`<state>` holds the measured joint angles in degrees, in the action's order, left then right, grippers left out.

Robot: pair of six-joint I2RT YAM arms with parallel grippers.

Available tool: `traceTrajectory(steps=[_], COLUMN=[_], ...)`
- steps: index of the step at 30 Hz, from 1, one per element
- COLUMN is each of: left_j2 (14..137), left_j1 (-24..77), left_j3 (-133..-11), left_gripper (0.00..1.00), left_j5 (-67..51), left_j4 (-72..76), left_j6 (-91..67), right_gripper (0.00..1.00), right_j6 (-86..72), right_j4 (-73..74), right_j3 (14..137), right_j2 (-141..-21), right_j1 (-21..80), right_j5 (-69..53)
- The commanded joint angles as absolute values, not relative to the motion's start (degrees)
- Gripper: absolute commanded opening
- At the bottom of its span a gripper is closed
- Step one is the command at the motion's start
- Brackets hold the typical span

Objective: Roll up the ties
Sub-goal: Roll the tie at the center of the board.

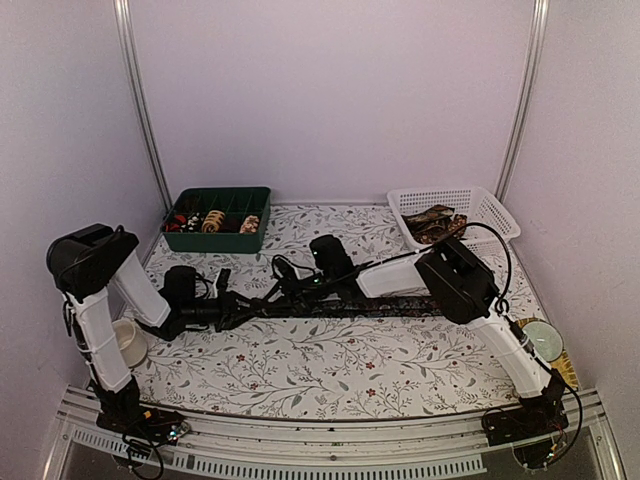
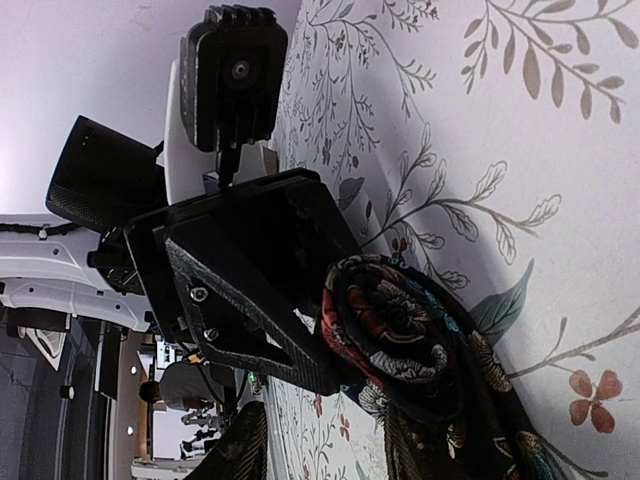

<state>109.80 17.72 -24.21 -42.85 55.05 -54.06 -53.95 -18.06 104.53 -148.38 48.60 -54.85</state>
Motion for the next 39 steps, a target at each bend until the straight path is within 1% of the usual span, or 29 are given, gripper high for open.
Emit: traceTrajectory(steps=[1,2,7,8,9,11,13,15,18,23,25,30,39], left_j2=[112.1,112.1,111.3,110.9,110.4,109.1,106.9,104.0,99.3,95.2,95.1,96.0,94.5], left_j1=[18.7,18.7,18.7,18.7,18.7,18.7,18.7,18.7,18.8,18.8,18.8,19.0,21.1], left_j3=[-24.2,-24.1,-24.0,-24.0,-24.2,-24.6,-25.2,-26.6,-29.3,-35.2,-37.2,-39.6,-44.9], left_gripper=[0.26,0.22,0.11,0.07,0.03,0.00,0.00,0.00,0.00,0.00,0.00,0.00,0.00], left_j5=[-41.4,-41.1,-39.1,-38.7,-38.3,-37.4,-35.9,-33.8,-29.5,-24.4,-23.7,-21.3,-12.2], left_j4=[52.0,52.0,51.2,50.8,50.0,47.9,43.9,36.9,24.0,8.0,4.7,-0.6,-8.4], left_j6=[-52.7,-52.9,-53.8,-54.1,-54.2,-54.1,-53.2,-51.3,-47.2,-41.4,-39.9,-38.3,-36.3], right_gripper=[0.40,0.40,0.41,0.41,0.44,0.49,0.55,0.60,0.63,0.67,0.67,0.68,0.67], right_j6=[-54.1,-54.0,-52.4,-51.8,-51.1,-47.5,-43.1,-39.2,-31.6,-16.1,-11.7,-7.8,-5.4], right_j4=[-16.5,-16.2,-15.0,-14.5,-13.7,-10.4,-7.2,-4.3,2.8,14.3,16.3,18.1,20.9], right_j3=[105.1,105.2,105.4,105.4,105.4,105.2,104.5,102.9,100.9,96.6,94.5,90.5,86.1], right_j2=[-154.2,-154.1,-153.2,-152.5,-151.7,-148.9,-145.0,-140.1,-131.9,-123.1,-121.8,-121.3,-122.7], right_j1=[48.0,48.0,48.0,48.1,48.1,47.9,47.5,46.6,44.7,42.5,41.4,39.6,39.6], right_j5=[-54.3,-54.3,-54.1,-54.0,-53.8,-53.4,-52.9,-52.4,-49.8,-39.8,-37.5,-31.7,-29.0])
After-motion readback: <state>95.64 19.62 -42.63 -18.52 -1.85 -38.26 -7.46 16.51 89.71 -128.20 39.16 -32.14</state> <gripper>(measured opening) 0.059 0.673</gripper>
